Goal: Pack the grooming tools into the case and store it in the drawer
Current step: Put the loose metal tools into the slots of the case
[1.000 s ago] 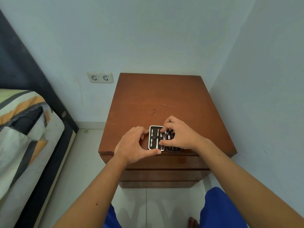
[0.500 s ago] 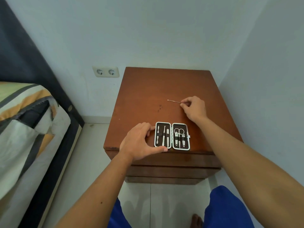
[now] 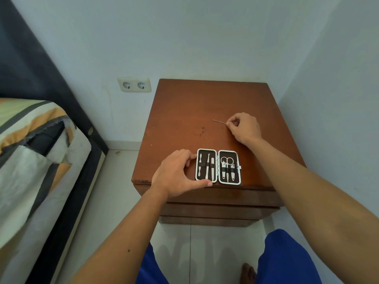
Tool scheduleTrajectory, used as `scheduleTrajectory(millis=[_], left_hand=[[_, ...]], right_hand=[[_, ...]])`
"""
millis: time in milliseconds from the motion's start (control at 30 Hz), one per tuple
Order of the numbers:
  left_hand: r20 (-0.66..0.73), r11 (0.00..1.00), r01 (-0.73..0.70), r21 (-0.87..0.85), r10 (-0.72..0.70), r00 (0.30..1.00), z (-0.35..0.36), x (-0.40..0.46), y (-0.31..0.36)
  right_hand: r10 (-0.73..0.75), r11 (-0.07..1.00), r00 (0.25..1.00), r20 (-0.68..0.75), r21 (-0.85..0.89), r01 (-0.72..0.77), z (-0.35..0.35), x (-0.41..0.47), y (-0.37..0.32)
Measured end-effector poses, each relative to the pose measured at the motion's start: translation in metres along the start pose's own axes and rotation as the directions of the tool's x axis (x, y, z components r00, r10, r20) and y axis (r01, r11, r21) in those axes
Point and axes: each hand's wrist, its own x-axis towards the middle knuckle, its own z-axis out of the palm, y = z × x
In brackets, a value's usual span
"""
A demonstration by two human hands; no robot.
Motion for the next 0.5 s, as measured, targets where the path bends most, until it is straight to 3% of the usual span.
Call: scheduleTrajectory(millis=[200, 367, 500], left_hand=[[0.001, 1.000, -0.006, -0.001, 0.006, 1.000, 0.000, 0.000, 0.000], [0.000, 1.000, -0.004, -0.002, 0.004, 1.000, 0.000, 0.000, 0.001], [0.002, 1.000, 0.000, 0.000, 0.000, 1.000, 0.000, -0.001, 0.002]], right_hand=[[-0.058, 0.987, 0.994, 0.091, -0.144, 0.071, 0.001, -0.006, -0.006], [-0.018, 0.977, 0.996, 0.091, 0.213, -0.001, -0.018, -0.017, 0.000], [-0.031, 0.941, 0.987, 0.159, 0.337, -0.025, -0.025, -0.033, 0.007]])
